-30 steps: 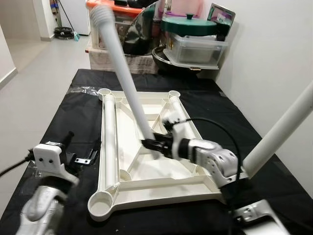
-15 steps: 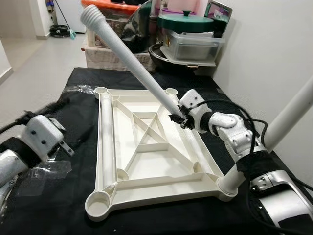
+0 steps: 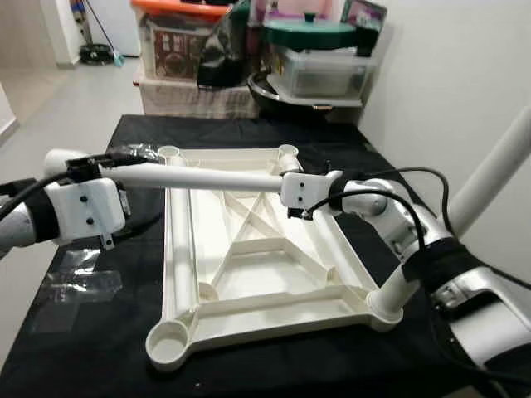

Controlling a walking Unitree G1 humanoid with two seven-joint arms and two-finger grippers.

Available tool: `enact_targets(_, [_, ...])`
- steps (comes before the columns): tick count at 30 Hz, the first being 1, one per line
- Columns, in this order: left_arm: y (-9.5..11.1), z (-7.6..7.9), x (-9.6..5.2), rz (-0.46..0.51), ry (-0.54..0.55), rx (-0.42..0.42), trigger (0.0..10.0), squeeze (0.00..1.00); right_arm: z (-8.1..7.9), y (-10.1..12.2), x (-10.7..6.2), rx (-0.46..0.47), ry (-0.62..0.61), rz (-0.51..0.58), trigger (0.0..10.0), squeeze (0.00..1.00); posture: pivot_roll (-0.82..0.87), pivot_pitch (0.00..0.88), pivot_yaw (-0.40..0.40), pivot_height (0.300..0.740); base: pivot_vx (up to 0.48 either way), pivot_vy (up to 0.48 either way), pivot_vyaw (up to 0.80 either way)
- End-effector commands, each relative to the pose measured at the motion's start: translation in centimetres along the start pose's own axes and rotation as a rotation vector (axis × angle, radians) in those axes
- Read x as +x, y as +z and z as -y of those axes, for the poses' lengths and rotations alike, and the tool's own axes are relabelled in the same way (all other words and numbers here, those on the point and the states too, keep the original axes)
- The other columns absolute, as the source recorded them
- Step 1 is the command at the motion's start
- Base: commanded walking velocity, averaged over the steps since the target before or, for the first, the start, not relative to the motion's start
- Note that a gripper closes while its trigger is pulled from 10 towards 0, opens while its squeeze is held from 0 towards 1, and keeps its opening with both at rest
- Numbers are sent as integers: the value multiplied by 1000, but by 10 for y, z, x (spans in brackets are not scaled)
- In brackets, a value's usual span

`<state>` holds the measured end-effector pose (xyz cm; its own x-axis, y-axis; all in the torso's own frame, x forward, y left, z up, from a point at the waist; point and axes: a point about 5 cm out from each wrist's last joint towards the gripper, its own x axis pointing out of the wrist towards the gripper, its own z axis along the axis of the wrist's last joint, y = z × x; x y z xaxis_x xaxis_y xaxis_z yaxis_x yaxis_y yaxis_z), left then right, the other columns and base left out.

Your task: Building children table

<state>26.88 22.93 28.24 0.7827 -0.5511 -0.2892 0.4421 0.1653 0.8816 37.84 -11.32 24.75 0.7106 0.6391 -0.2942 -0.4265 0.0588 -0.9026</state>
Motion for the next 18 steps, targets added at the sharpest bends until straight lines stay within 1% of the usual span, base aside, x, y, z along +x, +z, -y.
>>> enact_targets(1, [-7,3,3,-54,-73,44,10000,0,6,7,-2,-43,-10,32,0,0,76,0,-77,740,0,0,0])
enact_targets(2, [-14,0,7,-97,-110,62,10000,0,8,12,-3,-60,-10,50,0,0,68,0,-68,740,0,0,0])
enact_targets(3, [-14,0,7,-97,-110,62,10000,0,8,12,-3,-60,-10,50,0,0,68,0,-68,740,0,0,0])
enact_targets(4, [-18,-1,9,-126,-137,71,10000,0,9,15,-3,-77,-12,64,0,0,62,0,-62,740,0,0,0])
enact_targets(7, [-23,-2,10,-148,-163,74,10000,0,10,17,-3,-86,-14,72,0,0,54,0,-54,740,0,0,0])
enact_targets(8, [-31,-1,15,-181,-196,55,10000,0,12,21,-4,-96,-21,83,0,0,52,0,-50,740,0,0,0])
enact_targets(9, [-31,-1,15,-181,-196,55,10000,0,12,21,-4,-96,-21,83,0,0,52,0,-50,740,0,0,0])
enact_targets(11, [-49,-1,27,-265,-225,61,10000,0,15,29,-5,-115,-35,114,0,0,39,0,-37,740,0,0,0])
enact_targets(12, [-49,-1,27,-265,-225,61,10000,0,15,29,-5,-115,-35,114,0,0,39,0,-37,740,0,0,0])
enact_targets(13, [-56,-3,31,-308,-233,85,10000,0,15,33,-5,-127,-39,132,0,0,35,0,-32,740,0,0,0])
enact_targets(15, [-62,-6,35,-352,-233,126,10000,0,15,37,-5,-138,-41,153,0,0,33,0,-27,740,0,0,0])
enact_targets(18, [-66,-10,37,-369,-223,146,10000,0,14,38,-5,-141,-42,162,0,0,36,0,-29,740,0,0,0])
